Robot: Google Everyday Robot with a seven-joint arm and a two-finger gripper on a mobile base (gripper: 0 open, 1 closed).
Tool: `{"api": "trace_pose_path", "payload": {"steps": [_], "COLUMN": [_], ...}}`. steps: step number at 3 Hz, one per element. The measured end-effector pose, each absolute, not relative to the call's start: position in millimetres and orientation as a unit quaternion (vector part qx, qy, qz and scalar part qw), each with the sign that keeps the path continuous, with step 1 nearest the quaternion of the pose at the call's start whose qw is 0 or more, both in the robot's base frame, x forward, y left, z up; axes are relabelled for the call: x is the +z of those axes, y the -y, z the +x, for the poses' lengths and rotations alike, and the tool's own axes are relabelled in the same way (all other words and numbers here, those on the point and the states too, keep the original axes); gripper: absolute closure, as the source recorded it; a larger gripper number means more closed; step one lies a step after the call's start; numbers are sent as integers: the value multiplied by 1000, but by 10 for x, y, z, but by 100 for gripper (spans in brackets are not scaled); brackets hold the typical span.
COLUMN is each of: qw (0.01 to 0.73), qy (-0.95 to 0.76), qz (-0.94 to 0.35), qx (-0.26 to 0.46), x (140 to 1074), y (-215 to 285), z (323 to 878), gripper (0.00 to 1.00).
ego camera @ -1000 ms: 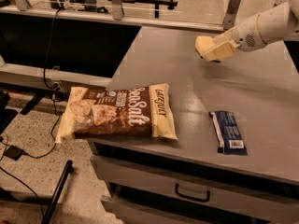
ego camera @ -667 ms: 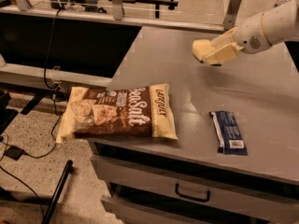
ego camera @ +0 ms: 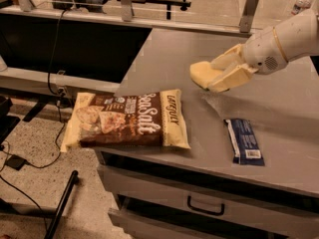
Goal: Move sponge near brown chip bag
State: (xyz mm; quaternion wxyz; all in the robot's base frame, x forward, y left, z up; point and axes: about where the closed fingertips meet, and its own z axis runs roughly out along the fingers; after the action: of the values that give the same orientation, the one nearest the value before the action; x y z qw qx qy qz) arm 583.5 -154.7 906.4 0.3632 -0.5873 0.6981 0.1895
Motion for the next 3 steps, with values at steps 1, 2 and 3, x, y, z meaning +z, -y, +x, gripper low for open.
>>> {"api": "trace_pose_path", "payload": {"steps": [1,2,3], "qw": [351,359,376], "qy": [-662,-626,-611], "qz": [-625,-645,-643], "qx": [218,251,267], "x": [9027,9056,9126], "y": [1320,1100,987], "z": [5498,5233,5153], "gripper": [100,100,100]}}
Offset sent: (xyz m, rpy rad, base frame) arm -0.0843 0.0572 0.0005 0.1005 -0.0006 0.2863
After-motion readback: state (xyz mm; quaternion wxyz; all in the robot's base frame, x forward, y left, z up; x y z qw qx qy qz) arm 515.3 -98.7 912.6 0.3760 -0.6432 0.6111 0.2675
